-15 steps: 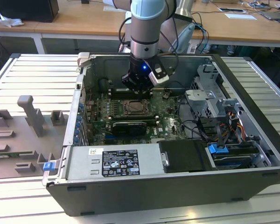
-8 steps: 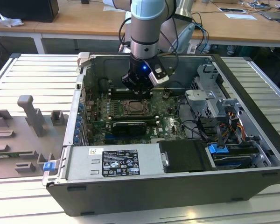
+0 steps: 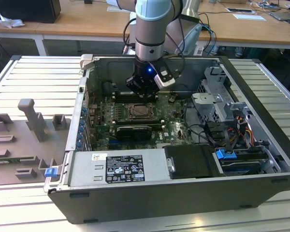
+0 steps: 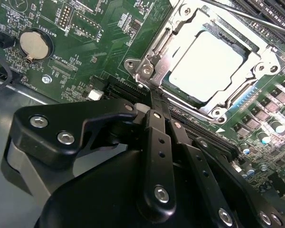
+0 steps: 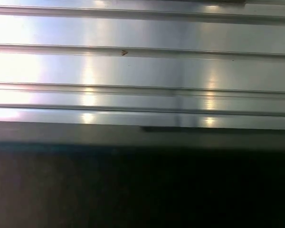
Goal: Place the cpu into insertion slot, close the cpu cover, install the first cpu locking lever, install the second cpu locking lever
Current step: 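Install the first cpu locking lever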
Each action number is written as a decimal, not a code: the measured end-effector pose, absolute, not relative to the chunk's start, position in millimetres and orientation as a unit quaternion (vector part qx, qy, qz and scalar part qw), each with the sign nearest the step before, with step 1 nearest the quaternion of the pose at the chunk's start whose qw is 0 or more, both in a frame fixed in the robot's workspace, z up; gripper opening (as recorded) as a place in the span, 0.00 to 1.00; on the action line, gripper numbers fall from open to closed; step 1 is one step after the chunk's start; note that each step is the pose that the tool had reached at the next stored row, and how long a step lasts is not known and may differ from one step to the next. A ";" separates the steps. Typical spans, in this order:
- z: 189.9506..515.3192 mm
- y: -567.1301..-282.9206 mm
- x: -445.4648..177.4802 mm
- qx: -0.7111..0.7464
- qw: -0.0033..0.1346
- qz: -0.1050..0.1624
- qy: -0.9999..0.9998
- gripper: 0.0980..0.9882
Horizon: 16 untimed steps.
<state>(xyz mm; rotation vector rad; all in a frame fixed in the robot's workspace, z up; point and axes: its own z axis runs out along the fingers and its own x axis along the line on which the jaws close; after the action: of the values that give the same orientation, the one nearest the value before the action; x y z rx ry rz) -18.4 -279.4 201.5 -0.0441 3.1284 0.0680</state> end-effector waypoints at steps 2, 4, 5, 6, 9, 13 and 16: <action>200.3 -279.6 -18.0 -0.014 0.006 0.023 1.000 0.01; 199.8 -279.3 -17.7 -0.014 0.006 0.029 0.999 0.01; 199.8 -279.4 -17.7 -0.014 0.006 0.032 0.999 0.01; 199.8 -279.5 -17.7 -0.014 0.006 0.034 0.999 0.01; 201.3 -279.1 -17.4 -0.014 0.007 0.035 0.999 0.01; 211.9 -279.3 -17.5 -0.014 0.007 0.034 0.999 0.01; 212.4 -281.2 -17.5 -0.014 0.006 0.034 0.999 0.01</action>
<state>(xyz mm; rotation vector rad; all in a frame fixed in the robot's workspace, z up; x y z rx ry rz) -17.5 -281.2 212.4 -0.0437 3.1266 0.1073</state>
